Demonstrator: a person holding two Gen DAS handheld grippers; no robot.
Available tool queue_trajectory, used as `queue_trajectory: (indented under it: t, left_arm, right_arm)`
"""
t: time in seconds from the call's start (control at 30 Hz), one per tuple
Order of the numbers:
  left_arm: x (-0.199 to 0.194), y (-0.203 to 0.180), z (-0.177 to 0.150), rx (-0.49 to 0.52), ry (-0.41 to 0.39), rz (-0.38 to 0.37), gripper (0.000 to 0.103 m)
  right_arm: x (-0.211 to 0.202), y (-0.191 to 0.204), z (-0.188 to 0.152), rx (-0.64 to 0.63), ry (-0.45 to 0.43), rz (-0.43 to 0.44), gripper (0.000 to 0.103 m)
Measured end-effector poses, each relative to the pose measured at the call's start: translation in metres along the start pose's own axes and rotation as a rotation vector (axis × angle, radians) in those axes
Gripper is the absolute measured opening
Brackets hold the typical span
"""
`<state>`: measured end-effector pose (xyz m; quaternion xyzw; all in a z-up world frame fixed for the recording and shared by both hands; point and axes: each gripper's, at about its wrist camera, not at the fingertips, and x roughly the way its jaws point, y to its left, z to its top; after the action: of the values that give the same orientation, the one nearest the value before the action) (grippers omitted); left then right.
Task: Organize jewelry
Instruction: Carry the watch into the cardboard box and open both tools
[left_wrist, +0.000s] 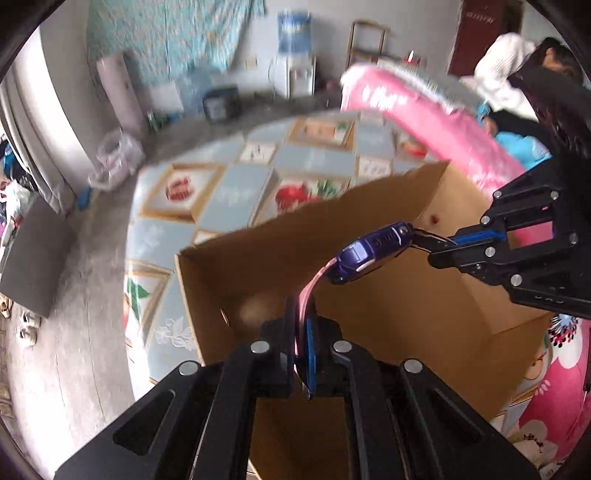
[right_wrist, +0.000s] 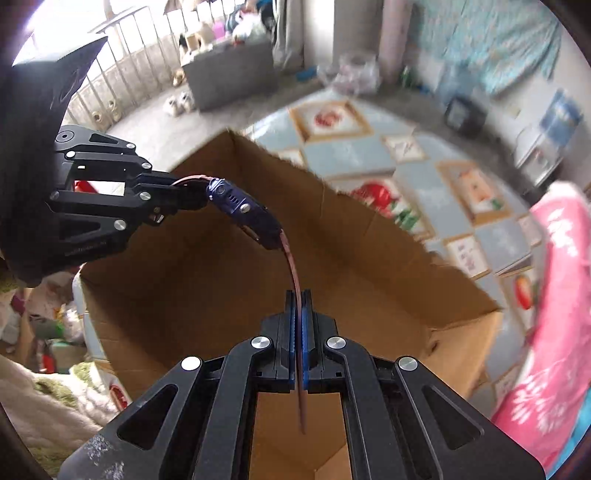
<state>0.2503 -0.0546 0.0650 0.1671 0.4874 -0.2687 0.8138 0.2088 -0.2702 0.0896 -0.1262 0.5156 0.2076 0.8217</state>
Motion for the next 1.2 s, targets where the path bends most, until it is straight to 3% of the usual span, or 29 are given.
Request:
queue_trajectory:
  t: [0.2, 0.3, 0.33, 0.37, 0.4, 0.43, 0.57, 0.73, 0.87, 0.93, 1.03, 1.17, 1.2]
  left_arm:
    - [0.042, 0.016, 0.013, -0.018, 0.153, 0.003, 0.008]
    - [0.043, 0.013, 0.015, 0.008, 0.169, 0.013, 0.01]
    - [0.041, 0.012, 0.015, 0.018, 0.163, 0.024, 0.018]
    - [0.038, 0.01, 0.015, 0.026, 0.15, 0.028, 0.025]
    - [0.035, 0.01, 0.014, 0.025, 0.136, 0.025, 0.04]
    - [0.031, 0.01, 0.014, 0.021, 0.12, 0.024, 0.044]
    - [0.002, 0.01, 0.013, 0.031, 0.028, 0.052, 0.046]
    - [-0.051, 0.019, -0.008, -0.009, -0.134, 0.089, 0.061]
    - [-0.073, 0.026, -0.041, -0.084, -0.207, 0.105, 0.067]
    - [-0.078, 0.028, -0.06, -0.127, -0.24, 0.113, 0.067]
    - [-0.082, 0.03, -0.083, -0.182, -0.288, 0.078, 0.074]
    - [-0.07, 0.029, -0.103, -0.212, -0.274, 0.055, 0.077]
    - [-0.066, 0.03, -0.106, -0.218, -0.266, 0.048, 0.077]
  right_arm:
    - [0.059, -0.02, 0.016, 0.073, 0.161, 0.121, 0.002]
    - [0.069, -0.034, 0.02, 0.114, 0.199, 0.121, 0.01]
    - [0.069, -0.035, 0.019, 0.119, 0.199, 0.105, 0.015]
    - [0.069, -0.036, 0.019, 0.121, 0.197, 0.109, 0.021]
    - [0.066, -0.037, 0.017, 0.122, 0.188, 0.108, 0.024]
    - [0.062, -0.036, 0.015, 0.121, 0.177, 0.096, 0.028]
    - [0.044, -0.029, 0.007, 0.115, 0.143, 0.079, 0.029]
    - [0.027, -0.009, 0.002, 0.107, 0.103, 0.095, 0.035]
    - [0.049, 0.002, 0.02, 0.103, 0.144, 0.135, 0.035]
    - [0.079, -0.005, 0.04, 0.097, 0.18, 0.14, 0.035]
    - [0.105, 0.007, 0.045, 0.092, 0.243, 0.155, 0.035]
    - [0.142, 0.01, 0.048, 0.136, 0.329, 0.133, 0.035]
    - [0.144, 0.009, 0.049, 0.148, 0.317, 0.136, 0.035]
